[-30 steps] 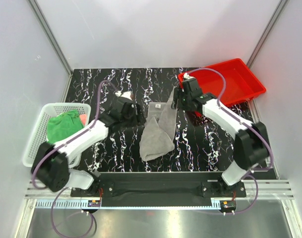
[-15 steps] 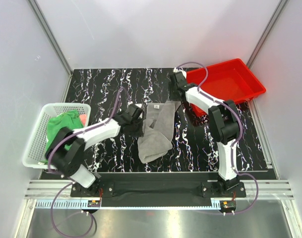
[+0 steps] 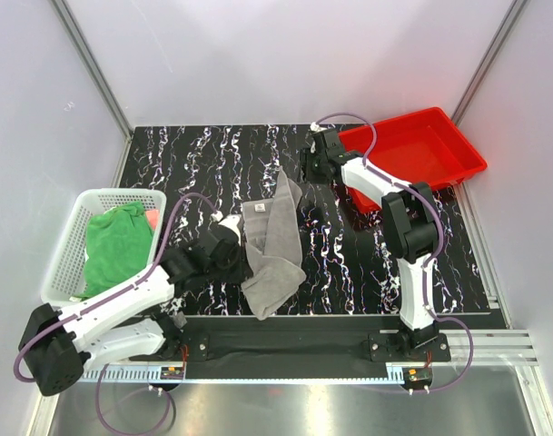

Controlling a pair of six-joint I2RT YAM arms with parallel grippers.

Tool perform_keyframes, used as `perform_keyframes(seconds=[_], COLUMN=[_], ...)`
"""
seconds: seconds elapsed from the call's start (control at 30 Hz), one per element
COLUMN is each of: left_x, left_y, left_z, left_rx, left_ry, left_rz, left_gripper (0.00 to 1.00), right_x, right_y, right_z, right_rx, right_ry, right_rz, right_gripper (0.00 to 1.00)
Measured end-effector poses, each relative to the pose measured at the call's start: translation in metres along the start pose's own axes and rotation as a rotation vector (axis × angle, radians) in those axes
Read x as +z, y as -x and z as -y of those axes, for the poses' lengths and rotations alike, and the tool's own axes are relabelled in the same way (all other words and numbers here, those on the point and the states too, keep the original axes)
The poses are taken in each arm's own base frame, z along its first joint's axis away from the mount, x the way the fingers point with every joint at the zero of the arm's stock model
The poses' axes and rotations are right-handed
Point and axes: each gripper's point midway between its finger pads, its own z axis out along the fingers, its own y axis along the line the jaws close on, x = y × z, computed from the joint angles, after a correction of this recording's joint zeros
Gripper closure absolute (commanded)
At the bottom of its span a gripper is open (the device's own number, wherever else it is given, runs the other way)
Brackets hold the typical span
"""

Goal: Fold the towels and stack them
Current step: Flatten out the crumpled towel

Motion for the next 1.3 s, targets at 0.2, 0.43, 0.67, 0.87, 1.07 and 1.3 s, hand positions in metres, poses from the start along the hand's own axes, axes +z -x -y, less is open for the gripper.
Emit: perform_keyframes(seconds=[0.2, 0.43, 0.67, 0.87, 1.07, 1.3], left_x=[0.002, -0.021, -0.045, -0.045, -0.028, 0.063], left_y=[-0.009, 0.021, 0.068, 0.097, 0.143, 0.162], left_z=[-0.010, -0.013, -0.025, -0.065, -0.075, -0.089], left_rx=[-0.019, -0.014, -0.061, -0.143, -0.216, -0.213], left_ry=[0.063, 0.130, 0.171, 0.258, 0.248, 0.292], left_rz=[-0.026, 0.080, 0.224, 0.251, 0.266, 0.097], left_gripper=[0.41, 0.33, 0.30, 0.29, 0.30, 0.37], right_x=[0.004, 0.042, 0.078, 0.076, 0.026, -0.061], right_y=[0.021, 0.036, 0.014, 0.014, 0.005, 0.008], right_z=[-0.034, -0.054, -0.048, -0.053, -0.052, -0.056], right_rx=[-0.013, -0.030, -0.028, -0.072, -0.125, -0.167], right_ry=[0.146, 0.225, 0.221, 0.262, 0.265, 0.300], right_rz=[0.029, 0.039, -0.027, -0.039, -0.051, 0.061], right_gripper=[0.45, 0.46, 0.65, 1.00, 1.00, 1.00])
